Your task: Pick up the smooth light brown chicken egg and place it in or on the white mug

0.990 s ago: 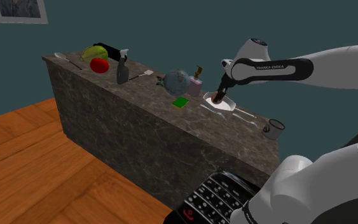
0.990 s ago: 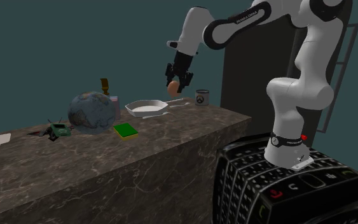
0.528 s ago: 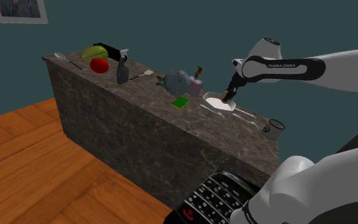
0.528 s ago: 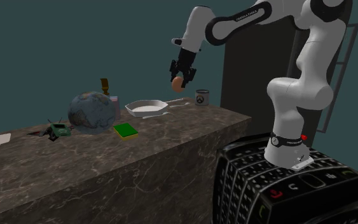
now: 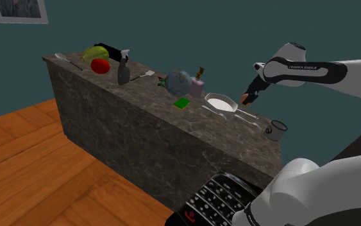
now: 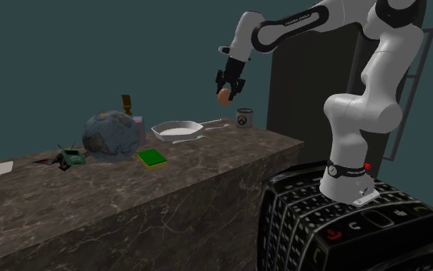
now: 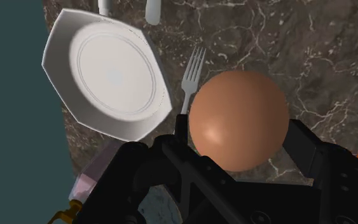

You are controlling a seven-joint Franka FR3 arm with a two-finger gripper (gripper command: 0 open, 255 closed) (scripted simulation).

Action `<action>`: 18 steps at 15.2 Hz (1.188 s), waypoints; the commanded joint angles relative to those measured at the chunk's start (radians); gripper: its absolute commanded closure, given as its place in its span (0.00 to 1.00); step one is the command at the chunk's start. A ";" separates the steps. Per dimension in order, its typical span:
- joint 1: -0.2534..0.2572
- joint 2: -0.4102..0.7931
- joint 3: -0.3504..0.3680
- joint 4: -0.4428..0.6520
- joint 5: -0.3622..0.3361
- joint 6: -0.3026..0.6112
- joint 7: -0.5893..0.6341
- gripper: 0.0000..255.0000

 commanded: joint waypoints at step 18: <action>0.107 0.091 -0.544 0.291 0.096 -0.101 -0.534 1.00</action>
